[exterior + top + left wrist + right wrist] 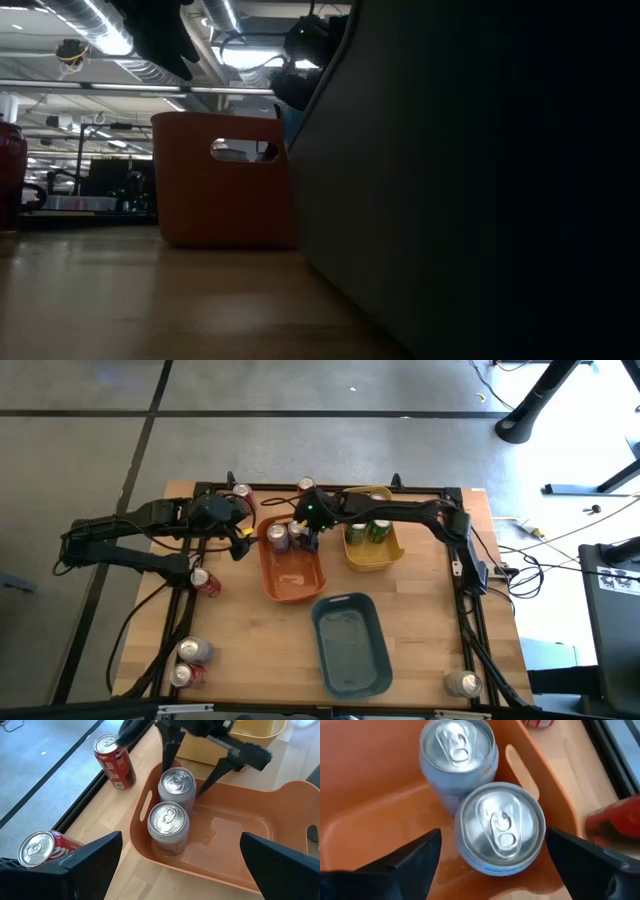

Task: Sort soda cans
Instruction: Put the white soda can into the orange bin

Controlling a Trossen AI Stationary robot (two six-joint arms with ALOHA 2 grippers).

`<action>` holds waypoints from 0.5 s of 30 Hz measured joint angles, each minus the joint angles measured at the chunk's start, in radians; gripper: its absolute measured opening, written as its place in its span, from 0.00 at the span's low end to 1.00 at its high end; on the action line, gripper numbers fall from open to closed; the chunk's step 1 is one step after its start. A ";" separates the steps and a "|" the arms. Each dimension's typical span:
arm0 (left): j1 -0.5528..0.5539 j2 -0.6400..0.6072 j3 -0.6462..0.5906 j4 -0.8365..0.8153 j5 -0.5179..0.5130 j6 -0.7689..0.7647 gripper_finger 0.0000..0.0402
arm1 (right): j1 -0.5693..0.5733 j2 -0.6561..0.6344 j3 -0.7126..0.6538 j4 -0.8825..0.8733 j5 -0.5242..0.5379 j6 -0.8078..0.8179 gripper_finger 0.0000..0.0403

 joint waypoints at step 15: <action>0.000 0.000 0.000 -0.008 0.000 -0.007 0.97 | 0.100 -0.278 0.000 -0.350 0.004 0.035 0.90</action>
